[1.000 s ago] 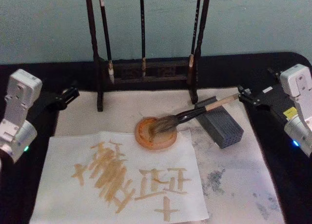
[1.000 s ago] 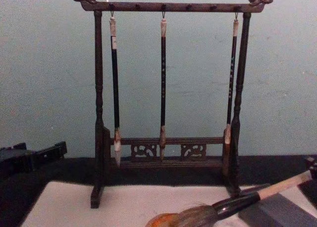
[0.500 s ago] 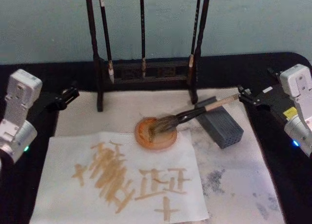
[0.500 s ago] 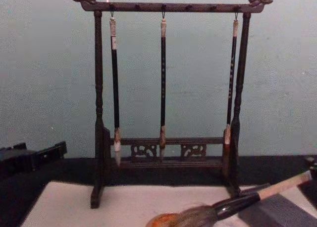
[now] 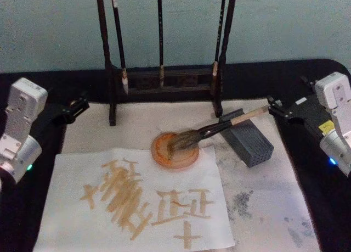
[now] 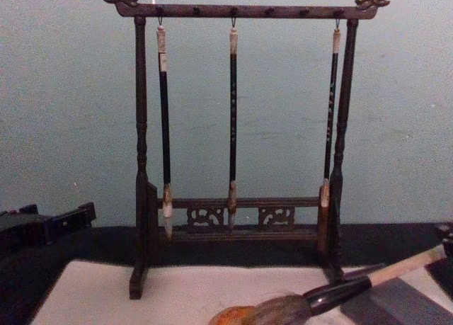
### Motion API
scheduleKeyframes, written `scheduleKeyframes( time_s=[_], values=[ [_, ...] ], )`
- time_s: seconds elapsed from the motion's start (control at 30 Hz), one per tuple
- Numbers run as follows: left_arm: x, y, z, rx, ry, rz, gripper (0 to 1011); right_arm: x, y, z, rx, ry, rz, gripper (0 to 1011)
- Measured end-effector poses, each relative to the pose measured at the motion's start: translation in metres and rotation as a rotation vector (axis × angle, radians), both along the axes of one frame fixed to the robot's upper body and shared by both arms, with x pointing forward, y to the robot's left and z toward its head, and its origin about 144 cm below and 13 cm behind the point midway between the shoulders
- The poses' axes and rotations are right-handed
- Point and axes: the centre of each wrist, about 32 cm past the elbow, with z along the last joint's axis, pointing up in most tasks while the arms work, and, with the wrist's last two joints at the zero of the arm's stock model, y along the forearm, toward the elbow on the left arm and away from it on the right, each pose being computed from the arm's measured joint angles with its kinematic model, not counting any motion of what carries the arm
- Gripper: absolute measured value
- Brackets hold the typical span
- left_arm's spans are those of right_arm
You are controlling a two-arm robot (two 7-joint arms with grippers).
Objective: Pick up the brush from the inkstone, write on the paper, then place the brush back to its original position.
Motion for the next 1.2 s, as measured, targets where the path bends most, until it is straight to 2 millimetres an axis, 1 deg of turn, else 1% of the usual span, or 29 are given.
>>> scheduleKeyframes(
  time_s=[0.3,0.43,0.7,0.97,1.2],
  values=[
    [0.0,0.0,0.0,0.0,0.0,0.0,1002,0.0,0.0,0.0,0.004,0.001,-0.001,1002],
    [0.0,0.0,0.0,0.0,0.0,0.0,1002,0.0,-0.003,0.001,0.059,0.018,0.001,1001],
    [0.0,0.0,0.0,0.0,0.0,0.0,1002,-0.01,-0.009,0.004,0.184,0.042,0.012,1001],
    [0.0,0.0,0.0,0.0,0.0,0.0,1000,-0.021,-0.011,0.003,0.27,0.065,0.03,1001],
    [0.0,0.0,0.0,0.0,0.0,0.0,1000,-0.029,-0.01,0.0,0.387,0.107,0.056,1001]
  ],
)
